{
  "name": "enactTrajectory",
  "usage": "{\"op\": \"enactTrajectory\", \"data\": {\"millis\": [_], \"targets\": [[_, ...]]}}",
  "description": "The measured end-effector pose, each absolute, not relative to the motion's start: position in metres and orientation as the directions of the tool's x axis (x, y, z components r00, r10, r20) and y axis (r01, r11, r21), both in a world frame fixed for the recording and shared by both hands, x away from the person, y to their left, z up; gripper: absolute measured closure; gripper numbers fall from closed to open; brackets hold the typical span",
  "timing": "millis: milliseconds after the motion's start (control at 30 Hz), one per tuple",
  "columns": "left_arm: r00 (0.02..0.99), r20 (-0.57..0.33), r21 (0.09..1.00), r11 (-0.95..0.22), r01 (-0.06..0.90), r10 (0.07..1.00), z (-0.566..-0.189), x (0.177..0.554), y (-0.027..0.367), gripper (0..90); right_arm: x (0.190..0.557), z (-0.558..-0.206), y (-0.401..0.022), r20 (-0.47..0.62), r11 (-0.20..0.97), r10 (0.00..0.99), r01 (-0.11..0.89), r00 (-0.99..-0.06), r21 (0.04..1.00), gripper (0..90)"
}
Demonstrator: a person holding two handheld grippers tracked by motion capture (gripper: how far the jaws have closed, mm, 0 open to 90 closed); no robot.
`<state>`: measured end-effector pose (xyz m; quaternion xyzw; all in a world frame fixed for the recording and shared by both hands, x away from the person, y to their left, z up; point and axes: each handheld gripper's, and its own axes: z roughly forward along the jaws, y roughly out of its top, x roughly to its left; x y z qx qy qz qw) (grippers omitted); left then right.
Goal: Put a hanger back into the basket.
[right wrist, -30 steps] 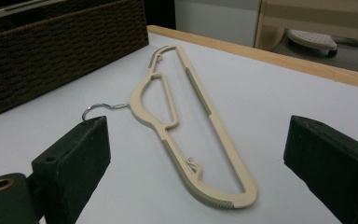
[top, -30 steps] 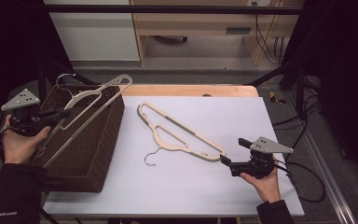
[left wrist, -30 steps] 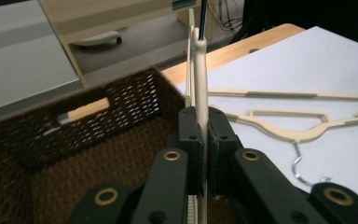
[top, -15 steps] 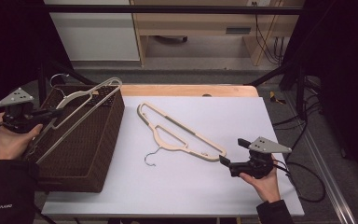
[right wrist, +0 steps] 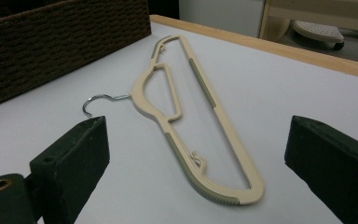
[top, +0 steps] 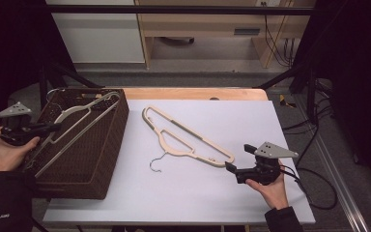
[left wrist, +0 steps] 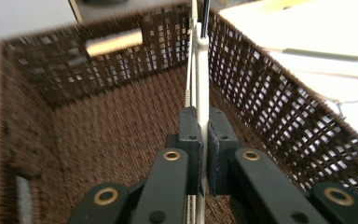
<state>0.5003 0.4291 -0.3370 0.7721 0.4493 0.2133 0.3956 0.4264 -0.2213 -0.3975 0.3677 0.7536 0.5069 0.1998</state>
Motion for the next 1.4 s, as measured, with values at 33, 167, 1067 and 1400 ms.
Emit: {"op": "enactTrajectory", "data": {"millis": [33, 167, 1067, 1400], "targets": [[0.501, -0.031, 0.795, -0.283, 0.537, 0.865, -0.342, 0.502, 0.427, 86.0, 0.427, -0.398, -0.221, 0.067, 0.222, 0.754, 0.349, -0.653, 0.910, 6.7], [0.482, -0.044, 0.768, -0.279, 0.577, 0.875, -0.361, 0.507, 0.423, 85.6, 0.427, -0.399, -0.221, 0.068, 0.222, 0.752, 0.350, -0.655, 0.910, 6.7], [0.359, -0.065, 0.872, -0.121, 0.474, 0.931, -0.342, 0.464, 0.403, 40.8, 0.431, -0.401, -0.216, 0.078, 0.221, 0.753, 0.363, -0.654, 0.905, 6.9], [0.491, -0.082, 0.935, -0.103, 0.338, 0.867, -0.338, 0.434, 0.345, 19.6, 0.434, -0.401, -0.215, 0.083, 0.216, 0.754, 0.365, -0.652, 0.905, 6.4]]}}
